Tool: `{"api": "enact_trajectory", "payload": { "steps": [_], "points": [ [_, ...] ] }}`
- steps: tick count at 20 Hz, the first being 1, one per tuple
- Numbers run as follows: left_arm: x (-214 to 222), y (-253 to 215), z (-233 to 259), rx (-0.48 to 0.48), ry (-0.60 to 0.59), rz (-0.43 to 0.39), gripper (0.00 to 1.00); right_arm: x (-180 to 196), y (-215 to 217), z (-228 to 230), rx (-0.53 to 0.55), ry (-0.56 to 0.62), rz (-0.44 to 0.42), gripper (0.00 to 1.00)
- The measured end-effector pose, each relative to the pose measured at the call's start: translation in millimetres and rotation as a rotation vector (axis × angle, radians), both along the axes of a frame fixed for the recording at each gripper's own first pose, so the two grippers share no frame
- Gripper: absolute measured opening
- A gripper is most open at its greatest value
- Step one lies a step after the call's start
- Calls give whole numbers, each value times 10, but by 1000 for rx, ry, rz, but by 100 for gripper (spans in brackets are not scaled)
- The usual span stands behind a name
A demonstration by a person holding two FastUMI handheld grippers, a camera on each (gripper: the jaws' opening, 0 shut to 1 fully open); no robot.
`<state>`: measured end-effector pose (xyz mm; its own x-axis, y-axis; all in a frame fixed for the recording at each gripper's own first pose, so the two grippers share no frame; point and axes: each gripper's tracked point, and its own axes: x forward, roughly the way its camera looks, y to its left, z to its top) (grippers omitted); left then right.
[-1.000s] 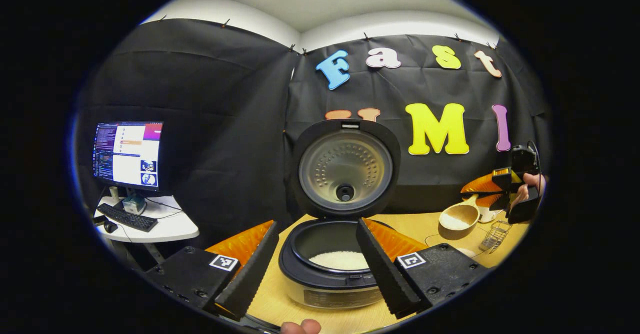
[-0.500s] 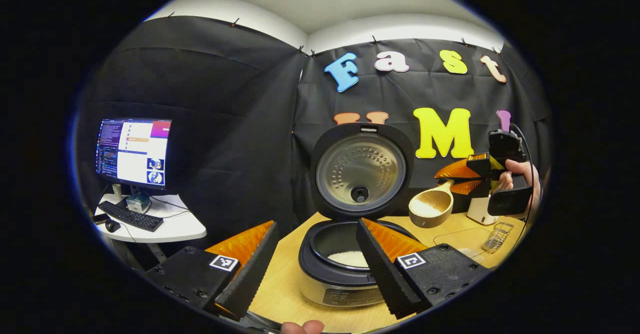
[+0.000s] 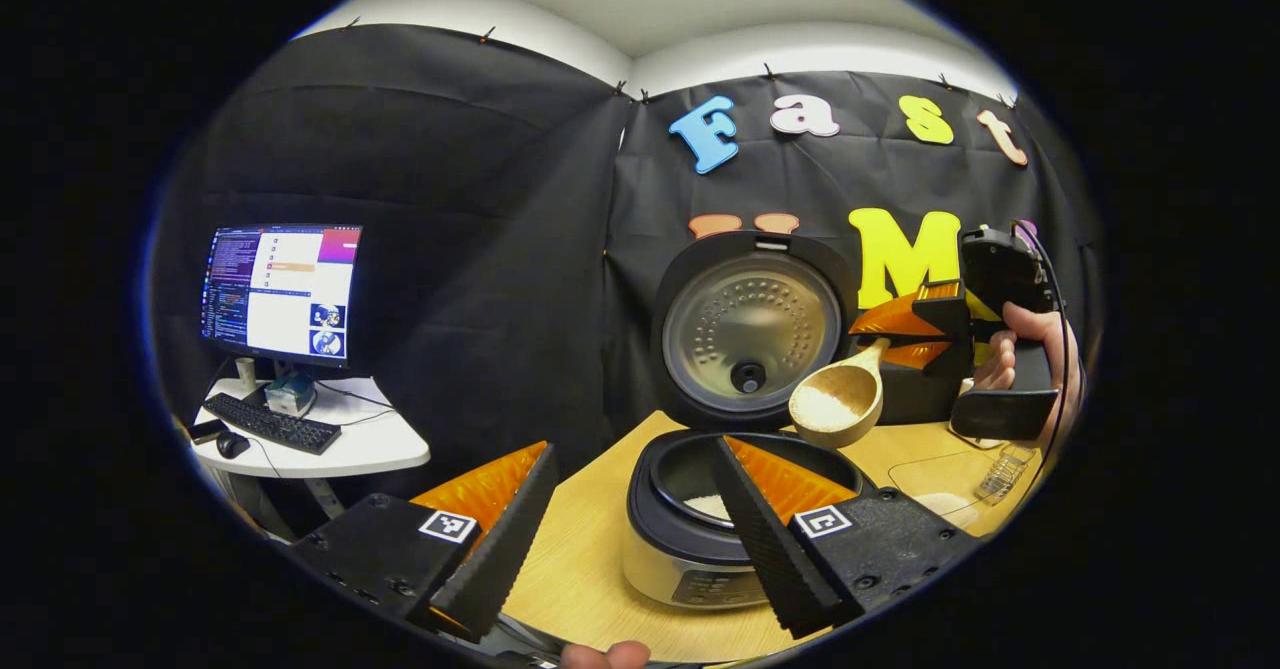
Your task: Close the left gripper, press the button to open the rice cooker; take a wooden spoon from the chopstick holder with the right hand, scoop a spoonful of rice and pour it into the rice cooker, then put the wooden spoon back into the chopstick holder.
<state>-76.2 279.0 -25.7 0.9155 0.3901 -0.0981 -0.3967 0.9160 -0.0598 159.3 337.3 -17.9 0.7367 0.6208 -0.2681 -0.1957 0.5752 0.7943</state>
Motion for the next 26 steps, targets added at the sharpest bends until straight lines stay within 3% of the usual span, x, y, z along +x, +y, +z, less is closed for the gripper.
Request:
{"api": "enact_trajectory", "payload": {
  "steps": [10,26],
  "points": [
    [-18,36,-36,-6,4,6,99,-42,85,184,-177,-243,-46,0],
    [-17,45,14,4,-7,11,99,-207,384,466,-467,-643,-40,0]
  ]
}}
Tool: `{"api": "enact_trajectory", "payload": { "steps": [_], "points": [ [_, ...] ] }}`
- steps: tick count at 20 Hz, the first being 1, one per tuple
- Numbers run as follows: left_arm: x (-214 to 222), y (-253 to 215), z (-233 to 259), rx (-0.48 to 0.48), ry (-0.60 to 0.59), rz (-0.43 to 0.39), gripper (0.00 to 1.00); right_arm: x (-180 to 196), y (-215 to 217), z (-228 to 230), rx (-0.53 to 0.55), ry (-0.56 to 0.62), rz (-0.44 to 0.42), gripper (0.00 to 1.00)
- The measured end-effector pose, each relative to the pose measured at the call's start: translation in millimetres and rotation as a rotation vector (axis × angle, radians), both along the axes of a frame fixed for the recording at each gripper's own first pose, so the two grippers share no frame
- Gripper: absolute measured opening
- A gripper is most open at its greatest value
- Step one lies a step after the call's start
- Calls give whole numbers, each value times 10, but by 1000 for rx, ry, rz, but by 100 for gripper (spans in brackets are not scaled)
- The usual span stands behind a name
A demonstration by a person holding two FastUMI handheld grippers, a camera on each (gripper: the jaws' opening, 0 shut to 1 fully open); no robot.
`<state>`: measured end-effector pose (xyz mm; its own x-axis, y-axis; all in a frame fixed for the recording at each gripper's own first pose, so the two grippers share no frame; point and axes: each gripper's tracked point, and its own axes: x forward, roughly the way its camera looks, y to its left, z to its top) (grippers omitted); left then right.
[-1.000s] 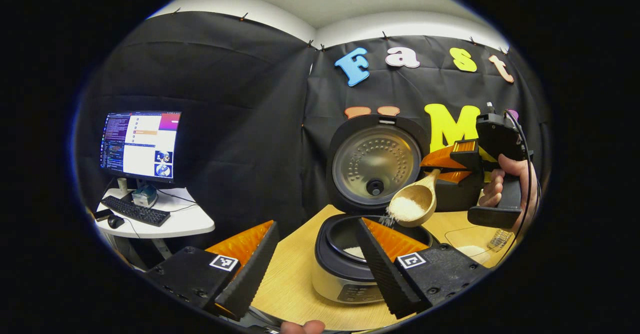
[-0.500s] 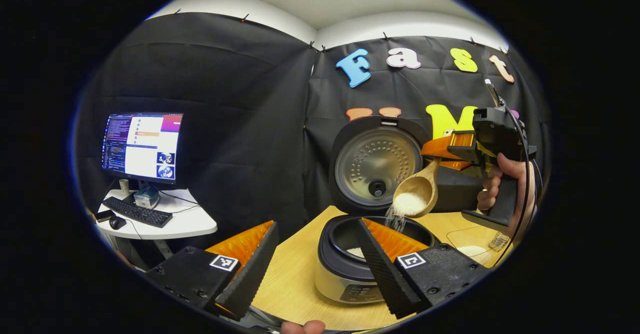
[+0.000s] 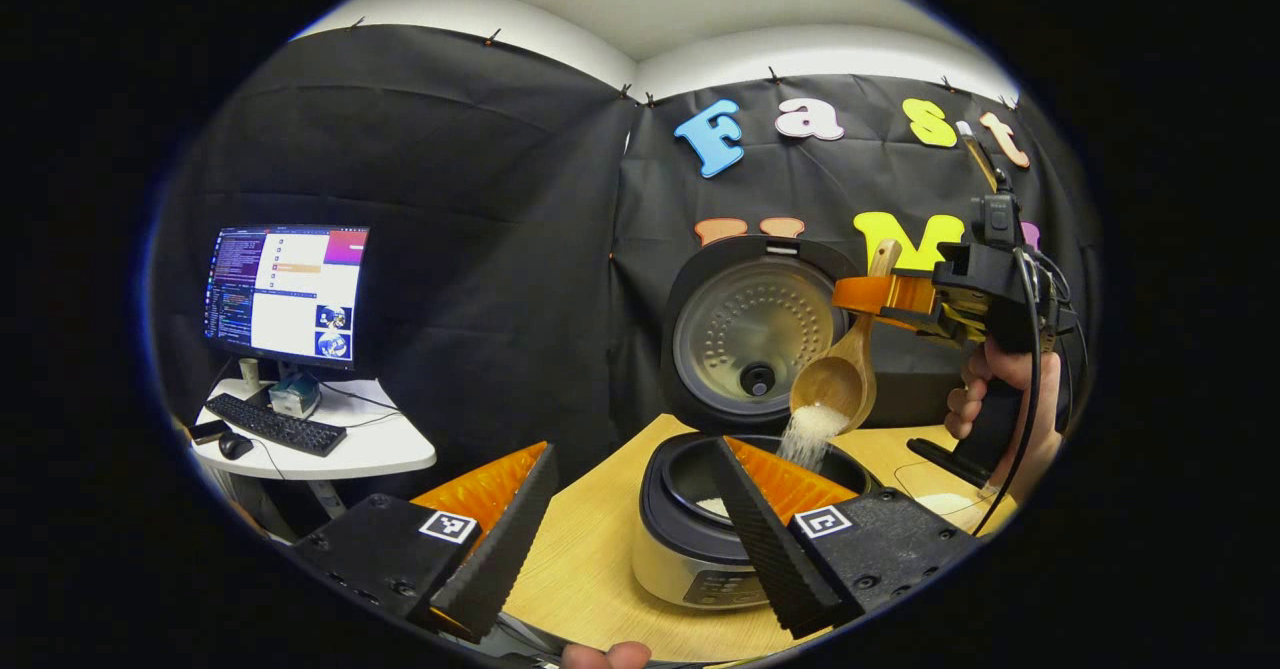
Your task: Close the left gripper, press the button to open the rice cooker; take a wooden spoon from the chopstick holder with the right hand, scoop a spoonful of rice and pour it into the rice cooker, then put the wooden spoon back into the chopstick holder.
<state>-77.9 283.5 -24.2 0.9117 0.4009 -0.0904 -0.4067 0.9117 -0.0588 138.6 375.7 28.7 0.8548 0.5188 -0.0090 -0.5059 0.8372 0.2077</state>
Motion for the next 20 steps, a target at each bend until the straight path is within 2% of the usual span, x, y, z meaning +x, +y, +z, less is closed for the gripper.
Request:
{"api": "enact_trajectory", "payload": {
  "steps": [4,11,20],
  "points": [
    [-9,-15,12,0,-2,-1,99,-101,142,103,-107,-135,20,0],
    [-40,16,61,5,-20,2,99,-134,290,93,-235,-243,44,0],
    [-32,-28,80,-1,-21,-2,99,-165,296,101,-218,-223,71,0]
  ]
}}
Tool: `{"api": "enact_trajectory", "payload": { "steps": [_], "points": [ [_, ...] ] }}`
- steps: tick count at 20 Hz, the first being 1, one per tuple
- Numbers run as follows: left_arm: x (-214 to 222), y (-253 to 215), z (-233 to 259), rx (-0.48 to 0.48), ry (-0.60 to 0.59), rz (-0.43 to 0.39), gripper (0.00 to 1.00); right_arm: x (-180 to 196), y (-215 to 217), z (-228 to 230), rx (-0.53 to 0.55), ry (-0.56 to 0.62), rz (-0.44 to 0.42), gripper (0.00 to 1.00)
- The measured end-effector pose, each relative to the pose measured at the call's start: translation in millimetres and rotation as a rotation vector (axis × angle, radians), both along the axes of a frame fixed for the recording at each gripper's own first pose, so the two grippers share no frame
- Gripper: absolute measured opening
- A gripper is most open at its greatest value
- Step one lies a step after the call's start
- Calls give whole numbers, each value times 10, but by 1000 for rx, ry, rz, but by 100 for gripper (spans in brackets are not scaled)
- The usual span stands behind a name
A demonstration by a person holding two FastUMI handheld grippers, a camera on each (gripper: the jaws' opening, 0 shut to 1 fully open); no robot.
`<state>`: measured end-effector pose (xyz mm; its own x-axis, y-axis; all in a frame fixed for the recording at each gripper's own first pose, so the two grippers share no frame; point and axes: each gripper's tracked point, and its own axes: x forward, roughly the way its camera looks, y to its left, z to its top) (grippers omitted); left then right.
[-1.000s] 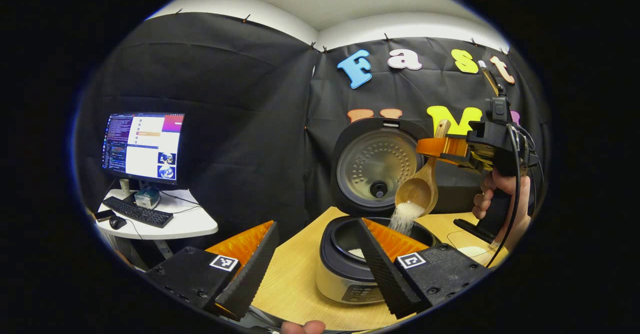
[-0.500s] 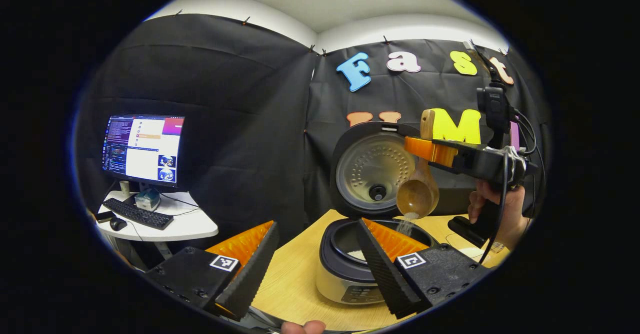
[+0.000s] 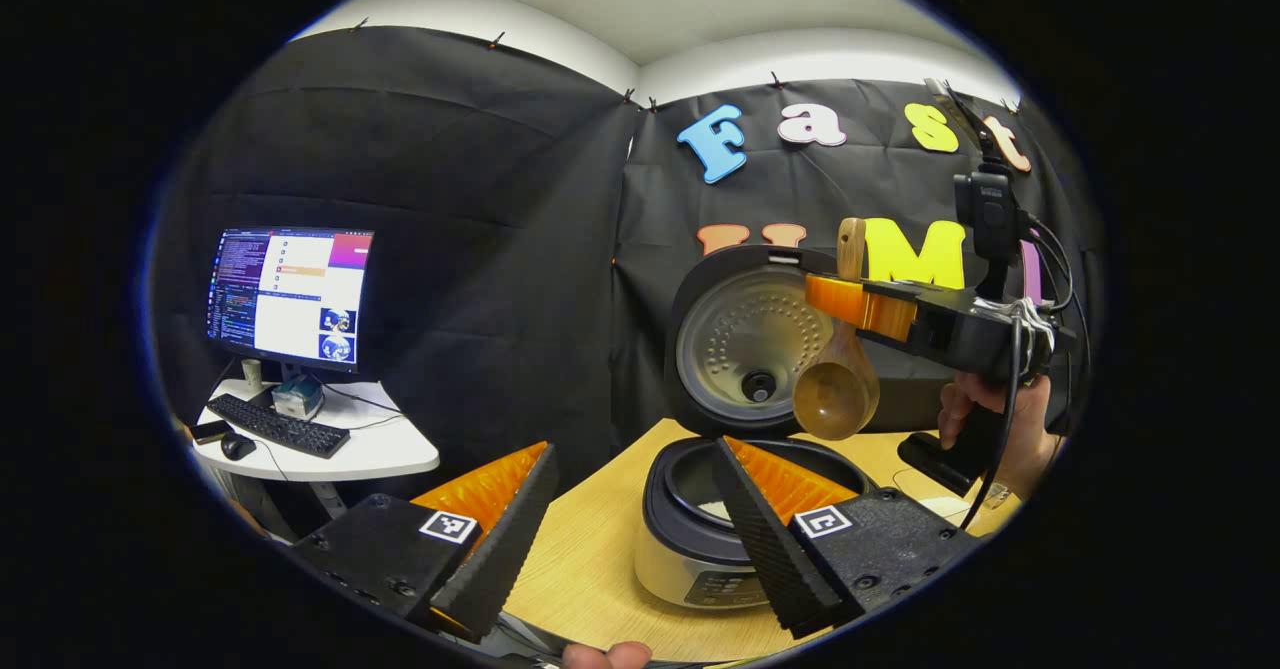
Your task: Close the left gripper, press the button to open the rice cooker; take a wooden spoon from the chopstick holder with the right hand, scoop a spoonful of rice and pour it into the rice cooker, then put the wooden spoon back into the chopstick holder.
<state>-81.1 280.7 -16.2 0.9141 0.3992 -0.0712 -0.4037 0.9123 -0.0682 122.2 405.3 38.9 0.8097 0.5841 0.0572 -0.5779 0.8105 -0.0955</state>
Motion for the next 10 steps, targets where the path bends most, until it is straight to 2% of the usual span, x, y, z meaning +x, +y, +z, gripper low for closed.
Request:
{"api": "enact_trajectory", "payload": {
  "steps": [2,3,4,6,10],
  "points": [
    [-2,-35,22,2,-7,-7,99,-13,-81,59,22,5,-7,0],
    [8,-61,34,4,-10,-10,95,-37,-126,96,45,19,-4,0],
    [18,-86,57,4,-12,-13,99,-58,-152,123,68,37,-1,0],
    [59,-182,78,5,-16,-33,99,-90,-270,232,117,70,3,0],
    [120,-363,151,25,-25,-69,99,-119,-737,347,196,148,-25,0]
  ]
}}
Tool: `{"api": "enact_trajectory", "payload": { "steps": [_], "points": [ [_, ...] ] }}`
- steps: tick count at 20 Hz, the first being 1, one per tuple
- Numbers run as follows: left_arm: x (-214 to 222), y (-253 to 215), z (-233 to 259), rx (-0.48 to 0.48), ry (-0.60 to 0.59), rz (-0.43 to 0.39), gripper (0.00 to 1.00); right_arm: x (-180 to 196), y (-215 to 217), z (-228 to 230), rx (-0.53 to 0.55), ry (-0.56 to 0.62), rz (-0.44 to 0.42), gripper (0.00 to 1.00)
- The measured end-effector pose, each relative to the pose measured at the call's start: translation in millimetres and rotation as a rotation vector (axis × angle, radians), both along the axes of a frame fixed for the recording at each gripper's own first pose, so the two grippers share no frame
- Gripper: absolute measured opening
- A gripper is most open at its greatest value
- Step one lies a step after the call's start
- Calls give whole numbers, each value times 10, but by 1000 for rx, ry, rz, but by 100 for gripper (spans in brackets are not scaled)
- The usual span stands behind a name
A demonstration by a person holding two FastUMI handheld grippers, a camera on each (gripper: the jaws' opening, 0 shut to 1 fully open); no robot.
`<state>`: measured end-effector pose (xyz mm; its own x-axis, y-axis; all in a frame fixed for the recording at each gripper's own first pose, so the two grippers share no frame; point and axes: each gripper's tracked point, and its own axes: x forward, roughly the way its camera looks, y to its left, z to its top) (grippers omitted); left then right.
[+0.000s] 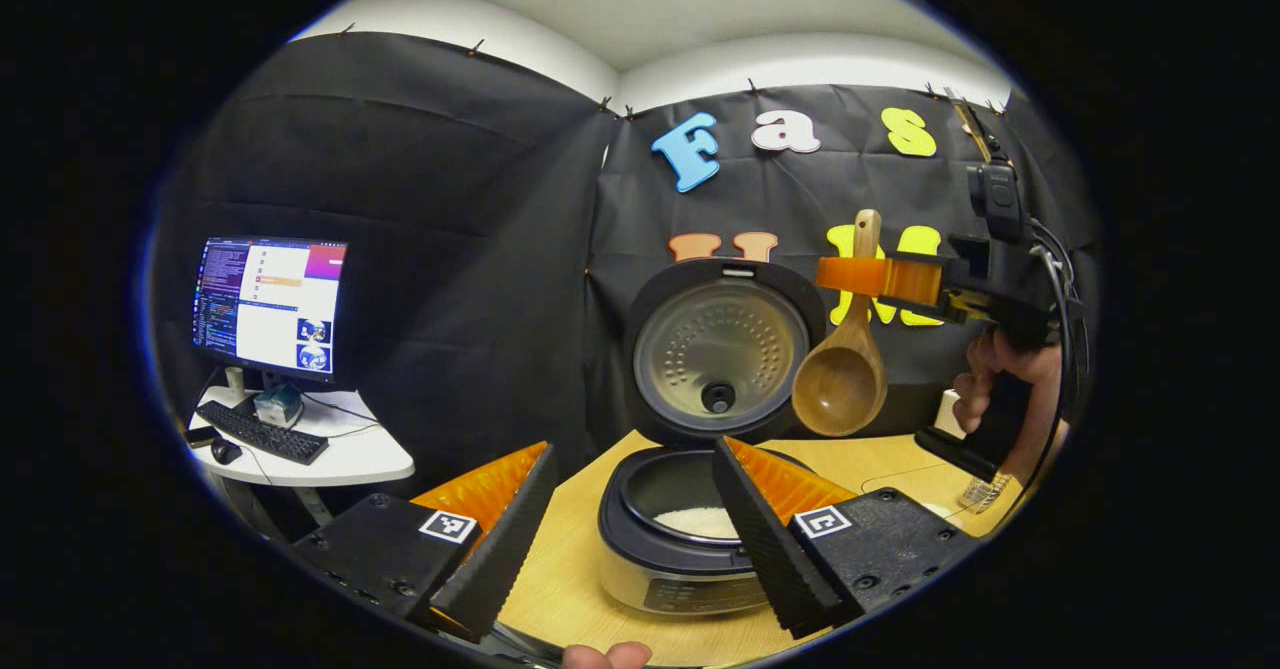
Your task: Close the left gripper, press the button to open the rice cooker; take a wooden spoon from the chopstick holder with the right hand, scoop a spoonful of rice and pour it into the rice cooker, then put the wooden spoon back into the chopstick holder.
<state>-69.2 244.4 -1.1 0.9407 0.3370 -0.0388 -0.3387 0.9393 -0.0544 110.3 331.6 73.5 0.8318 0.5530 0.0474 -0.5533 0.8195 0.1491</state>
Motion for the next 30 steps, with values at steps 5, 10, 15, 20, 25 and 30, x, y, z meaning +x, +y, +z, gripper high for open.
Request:
{"api": "enact_trajectory", "payload": {
  "steps": [5,10,15,20,25,30],
  "points": [
    [123,-354,58,-2,-8,-82,99,131,-1217,107,85,90,-159,0],
    [200,-650,123,34,-15,-145,99,196,-2518,158,99,74,-373,0],
    [238,-901,130,72,-9,-203,99,128,-3884,-111,122,106,-596,0],
    [279,-1049,120,73,-2,-235,99,207,-4541,-823,127,227,-698,0],
    [310,-1161,160,71,-15,-253,99,362,-4527,-1372,70,279,-673,0],
    [317,-1188,145,70,-11,-261,99,444,-4437,-1719,-12,284,-654,0]
  ]
}}
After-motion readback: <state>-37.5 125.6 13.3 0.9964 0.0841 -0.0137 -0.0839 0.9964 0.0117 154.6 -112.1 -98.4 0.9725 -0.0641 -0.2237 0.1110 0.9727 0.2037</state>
